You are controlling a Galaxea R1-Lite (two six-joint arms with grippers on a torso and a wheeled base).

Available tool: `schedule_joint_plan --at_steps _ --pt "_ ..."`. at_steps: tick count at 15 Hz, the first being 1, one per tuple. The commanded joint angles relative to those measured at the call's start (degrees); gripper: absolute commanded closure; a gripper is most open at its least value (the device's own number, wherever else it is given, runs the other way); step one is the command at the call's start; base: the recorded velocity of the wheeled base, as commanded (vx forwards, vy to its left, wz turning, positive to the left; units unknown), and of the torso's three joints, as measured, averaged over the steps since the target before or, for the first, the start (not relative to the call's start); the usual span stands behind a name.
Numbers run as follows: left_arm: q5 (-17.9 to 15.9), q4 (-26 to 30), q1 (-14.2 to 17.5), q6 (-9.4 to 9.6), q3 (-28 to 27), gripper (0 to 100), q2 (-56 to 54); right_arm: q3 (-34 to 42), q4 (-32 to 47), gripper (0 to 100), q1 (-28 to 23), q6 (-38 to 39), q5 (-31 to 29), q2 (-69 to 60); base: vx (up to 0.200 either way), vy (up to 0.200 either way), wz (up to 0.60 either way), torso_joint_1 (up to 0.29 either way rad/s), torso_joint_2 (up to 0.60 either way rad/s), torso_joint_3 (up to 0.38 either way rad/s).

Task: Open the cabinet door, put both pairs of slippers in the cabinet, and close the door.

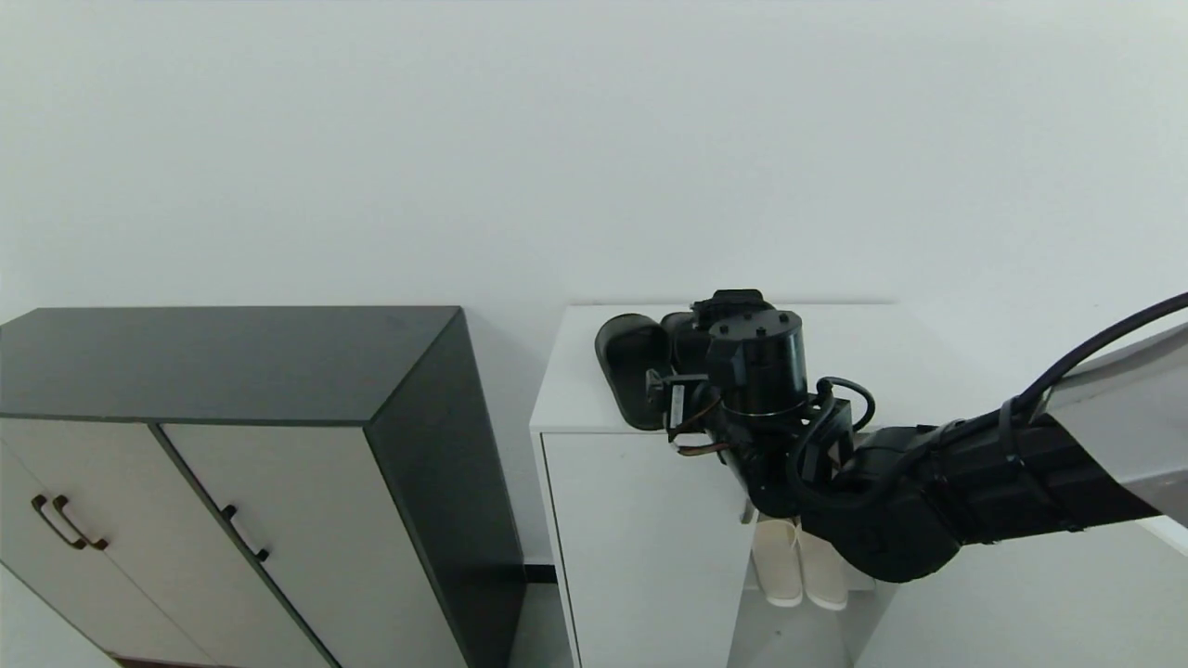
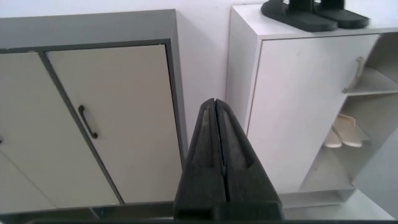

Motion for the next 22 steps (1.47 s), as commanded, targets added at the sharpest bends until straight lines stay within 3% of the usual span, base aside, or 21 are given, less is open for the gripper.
schedule_joint_plan --at_steps 1,5,9,22 --pt "0.0 0.0 0.0 -0.01 0.0 100 0.1 0.6 -0.1 0 0.0 0.0 0.1 0.4 0.200 0.000 0.00 0.022 0.00 -0.002" --pt "0.0 0.0 0.0 0.34 0.0 100 0.1 4.3 -4.1 0 -0.1 -2.0 2.4 0.6 0.200 0.000 0.00 0.007 0.00 0.002" --pt "-0.2 0.0 0.0 0.43 0.0 100 0.1 5.7 -10.4 0 -4.2 -6.6 7.4 3.2 0.000 0.000 0.00 0.000 0.00 0.000" --pt "-0.1 0.0 0.0 0.17 0.0 100 0.1 -15.4 1.3 0 -5.5 -6.6 9.2 15.4 0.000 0.000 0.00 0.000 0.00 0.000"
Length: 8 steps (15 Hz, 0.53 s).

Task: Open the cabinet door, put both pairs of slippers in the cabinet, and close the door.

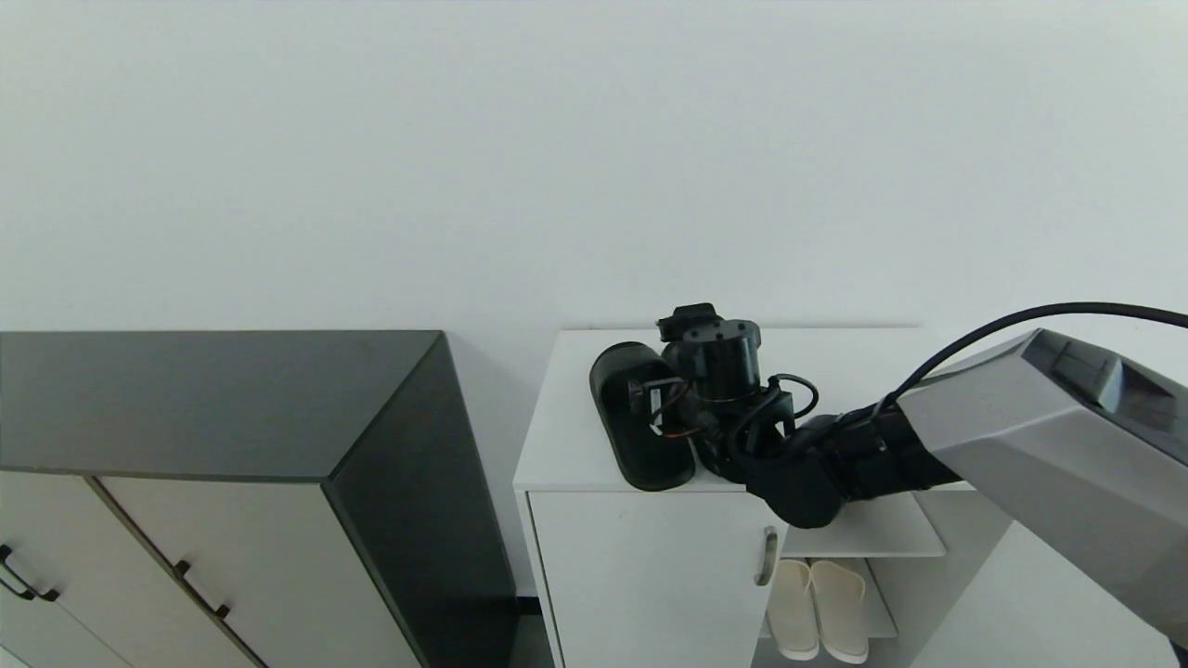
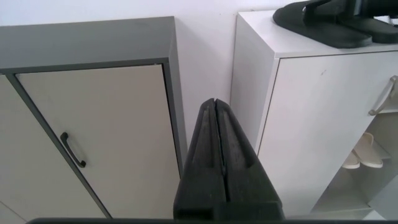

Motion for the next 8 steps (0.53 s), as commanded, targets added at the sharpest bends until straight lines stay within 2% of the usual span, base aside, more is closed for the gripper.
schedule_joint_plan --at_steps 1,3,4,8 --pt "0.0 0.0 0.0 0.02 0.0 100 0.1 -3.3 0.2 0 -0.1 0.0 0.0 3.4 0.000 0.000 0.00 0.000 0.00 0.000" --pt "0.0 0.0 0.0 0.02 0.0 100 0.1 -5.9 0.7 0 -0.2 0.0 -0.1 4.8 0.000 0.000 0.00 0.000 0.00 0.000" --pt "0.0 0.0 0.0 -0.07 0.0 100 0.1 -6.6 0.8 100 -0.4 0.0 0.0 5.2 0.000 0.000 0.00 0.000 0.00 0.000" --pt "0.1 0.0 0.0 -0.24 0.0 100 0.1 -6.8 0.7 100 -0.7 0.0 -0.2 4.8 0.000 0.000 0.00 0.000 0.00 0.000"
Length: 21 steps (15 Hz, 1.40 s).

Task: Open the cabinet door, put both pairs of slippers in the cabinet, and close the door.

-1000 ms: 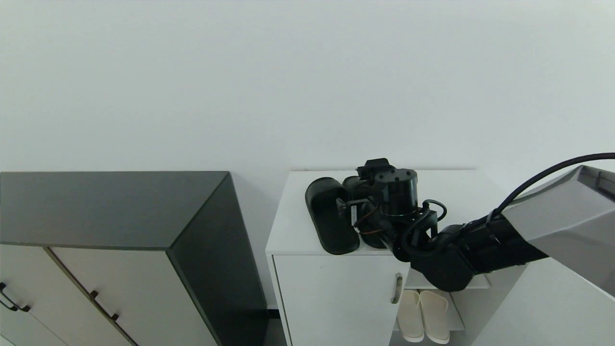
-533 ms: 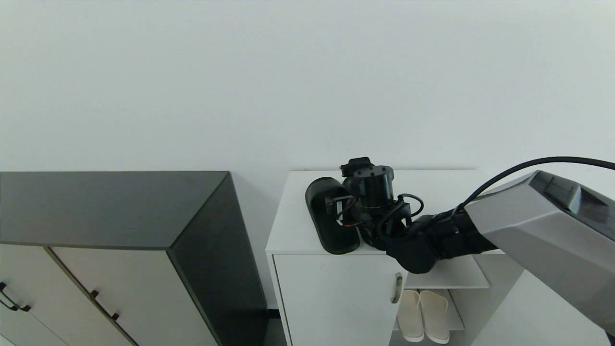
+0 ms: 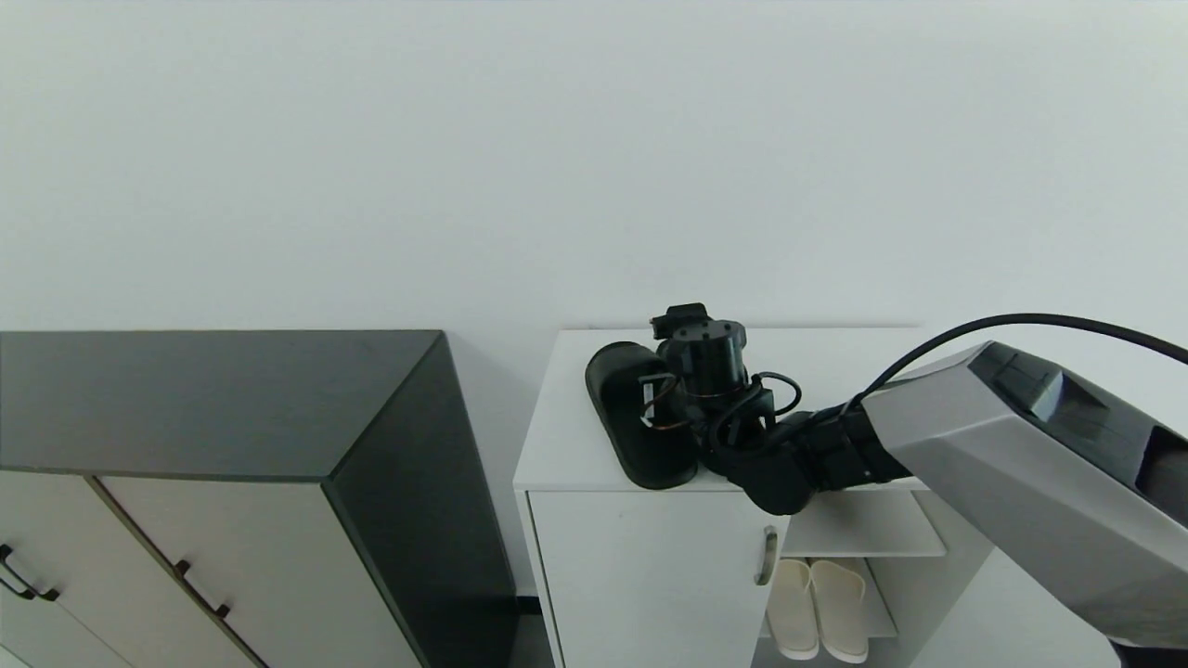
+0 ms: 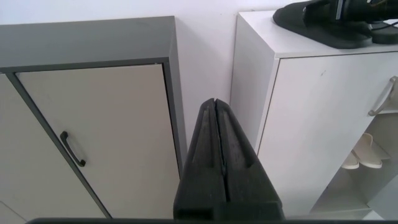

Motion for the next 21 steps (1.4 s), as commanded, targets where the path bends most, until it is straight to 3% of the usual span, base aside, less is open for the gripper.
schedule_joint_plan --at_steps 1,5,9,10,11,13,21 --pt "0.0 0.0 0.0 -0.07 0.0 100 0.1 0.0 -0.2 100 0.1 0.1 0.0 0.0 0.000 0.000 0.00 0.000 0.00 0.000" --pt "0.2 -0.1 0.0 -0.69 0.0 100 0.1 3.9 -0.5 100 0.6 0.3 -0.2 -4.2 0.000 0.000 0.00 0.000 0.00 0.000" --pt "0.2 0.0 0.0 -0.69 0.0 100 0.1 25.0 -9.0 100 3.4 0.1 1.4 -17.4 0.000 0.000 0.00 0.000 0.00 0.000" --pt "0.2 0.0 0.0 -0.69 0.0 100 0.1 25.0 -9.0 100 3.4 0.1 1.4 -17.4 0.000 0.000 0.00 0.000 0.00 0.000" --pt "0.2 0.0 0.0 -0.69 0.0 100 0.1 35.7 -11.8 100 5.1 0.0 4.0 -24.6 0.000 0.000 0.00 0.000 0.00 0.000" --pt "0.2 0.0 0.0 -0.69 0.0 100 0.1 44.0 -11.7 100 6.4 0.1 8.3 -31.4 0.000 0.000 0.00 0.000 0.00 0.000" --pt "0.1 0.0 0.0 -0.69 0.0 100 0.1 45.8 -12.0 100 7.5 0.1 9.4 -29.0 0.000 0.000 0.00 0.000 0.00 0.000"
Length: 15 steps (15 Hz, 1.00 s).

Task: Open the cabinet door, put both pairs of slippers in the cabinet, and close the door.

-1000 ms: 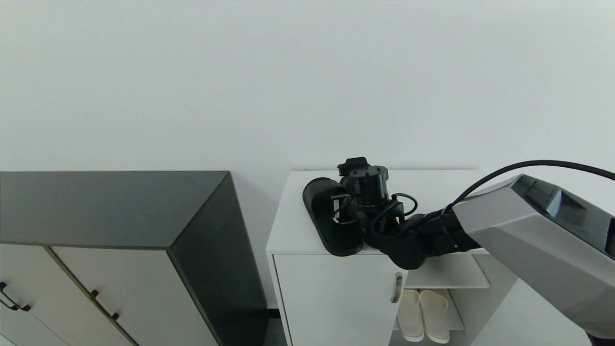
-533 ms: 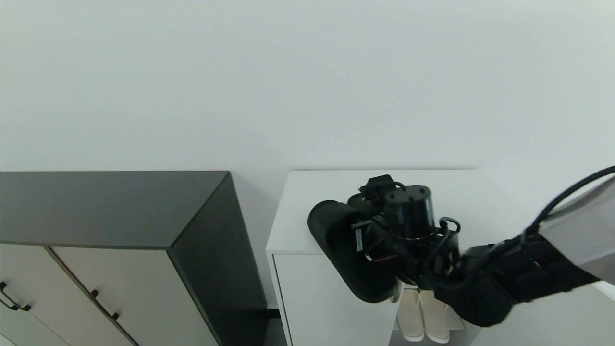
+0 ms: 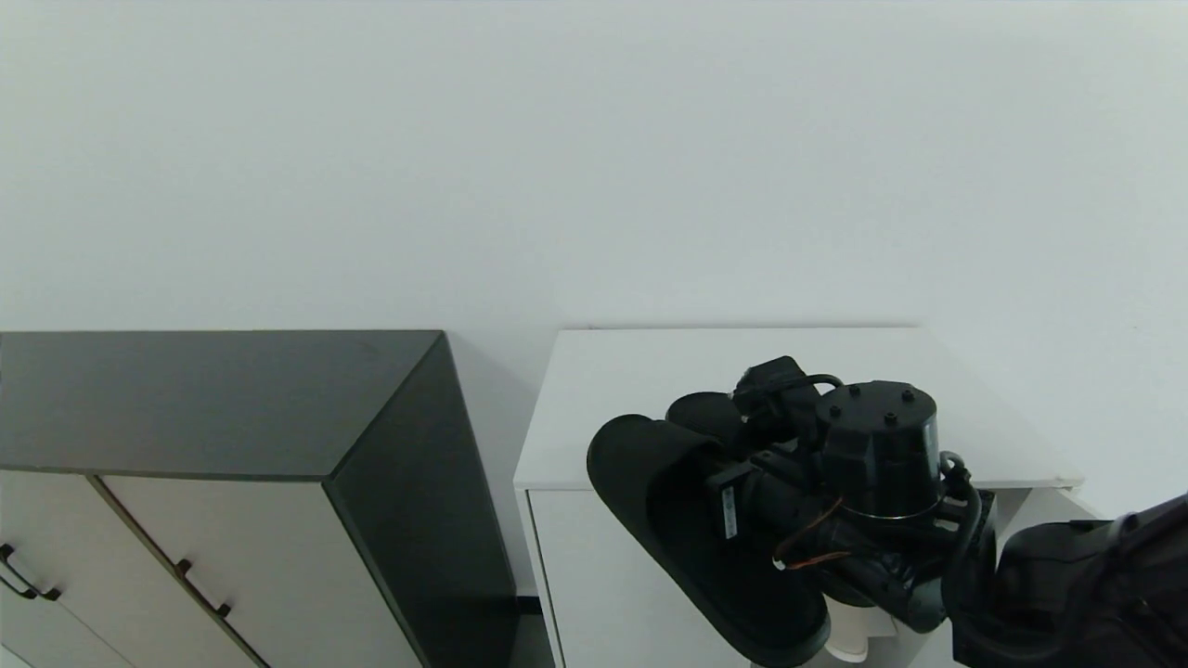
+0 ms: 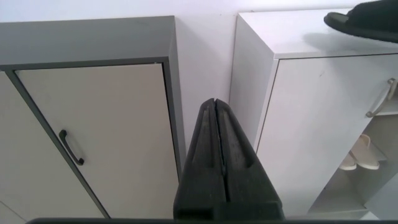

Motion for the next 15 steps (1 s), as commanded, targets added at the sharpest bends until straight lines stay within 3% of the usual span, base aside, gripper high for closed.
schedule_joint_plan --at_steps 1,3,15 --pt "0.1 -0.1 0.0 -0.01 0.0 100 0.1 0.0 0.0 100 0.1 0.0 0.0 0.9 0.000 0.000 0.00 0.000 0.00 0.000" --pt "0.1 0.0 0.0 -0.01 0.0 100 0.1 0.0 0.0 100 0.1 0.1 0.1 0.9 0.000 0.000 0.00 0.000 0.00 0.000" --pt "0.0 0.0 0.0 -0.01 0.0 100 0.1 0.7 0.0 100 0.1 0.1 0.0 1.0 -0.200 0.000 0.00 0.000 0.00 0.000"
